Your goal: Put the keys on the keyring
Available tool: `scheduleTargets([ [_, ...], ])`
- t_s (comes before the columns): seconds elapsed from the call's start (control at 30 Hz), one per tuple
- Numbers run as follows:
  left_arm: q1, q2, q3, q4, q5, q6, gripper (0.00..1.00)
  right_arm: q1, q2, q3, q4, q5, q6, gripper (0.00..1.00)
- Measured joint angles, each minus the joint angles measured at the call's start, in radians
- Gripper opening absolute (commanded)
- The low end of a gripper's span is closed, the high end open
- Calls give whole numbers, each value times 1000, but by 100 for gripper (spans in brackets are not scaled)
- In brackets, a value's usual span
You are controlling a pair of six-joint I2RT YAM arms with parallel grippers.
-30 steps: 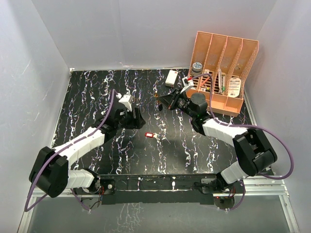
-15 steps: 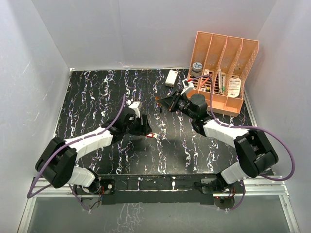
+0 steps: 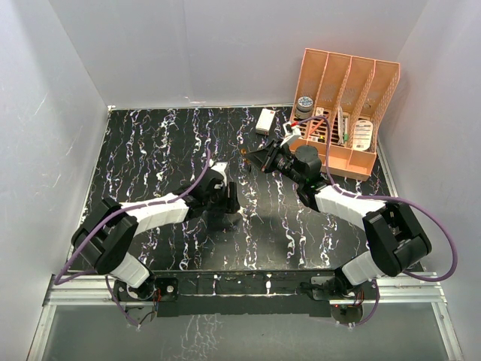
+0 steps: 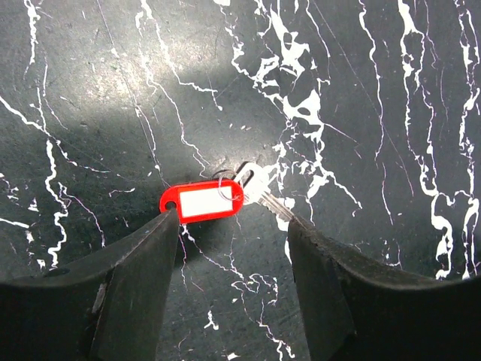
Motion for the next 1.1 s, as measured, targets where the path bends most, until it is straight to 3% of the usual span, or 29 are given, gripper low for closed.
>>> scheduleTargets([
  [1.1,-14,62,22,-10,-125,0,61,-1,0,0,0,4,0,0],
])
